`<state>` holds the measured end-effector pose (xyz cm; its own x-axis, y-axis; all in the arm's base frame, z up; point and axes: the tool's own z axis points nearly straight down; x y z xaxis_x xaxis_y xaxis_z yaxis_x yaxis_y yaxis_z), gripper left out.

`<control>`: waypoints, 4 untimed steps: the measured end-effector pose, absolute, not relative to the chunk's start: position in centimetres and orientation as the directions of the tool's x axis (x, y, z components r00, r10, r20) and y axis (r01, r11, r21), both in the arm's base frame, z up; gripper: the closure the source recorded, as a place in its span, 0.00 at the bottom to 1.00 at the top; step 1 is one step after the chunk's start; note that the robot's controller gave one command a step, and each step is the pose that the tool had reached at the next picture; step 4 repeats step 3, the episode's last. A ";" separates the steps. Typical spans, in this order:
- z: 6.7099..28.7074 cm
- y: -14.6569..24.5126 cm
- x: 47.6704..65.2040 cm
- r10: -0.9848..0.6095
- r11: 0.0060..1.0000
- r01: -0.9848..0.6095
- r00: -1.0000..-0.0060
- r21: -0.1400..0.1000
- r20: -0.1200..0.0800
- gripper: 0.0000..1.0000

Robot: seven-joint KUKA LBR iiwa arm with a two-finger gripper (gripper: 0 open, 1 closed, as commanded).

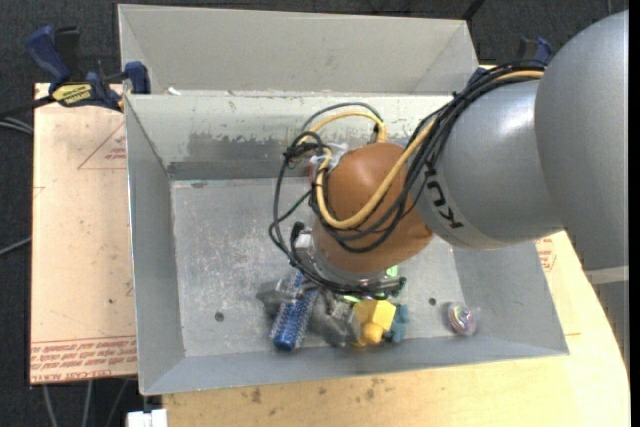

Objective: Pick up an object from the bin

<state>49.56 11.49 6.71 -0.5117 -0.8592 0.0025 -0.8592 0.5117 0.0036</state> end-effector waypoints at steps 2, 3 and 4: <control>17.5 13.3 54.2 -0.860 0.511 -0.860 -0.511 -0.006 -0.009 1.00; 26.7 11.8 51.3 -0.872 0.489 -0.872 -0.489 -0.005 -0.006 1.00; 26.7 11.8 51.3 -0.872 0.489 -0.872 -0.489 -0.005 -0.006 1.00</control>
Offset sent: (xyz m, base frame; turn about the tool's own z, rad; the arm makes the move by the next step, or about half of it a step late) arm 0.0000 0.0000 0.0000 0.0000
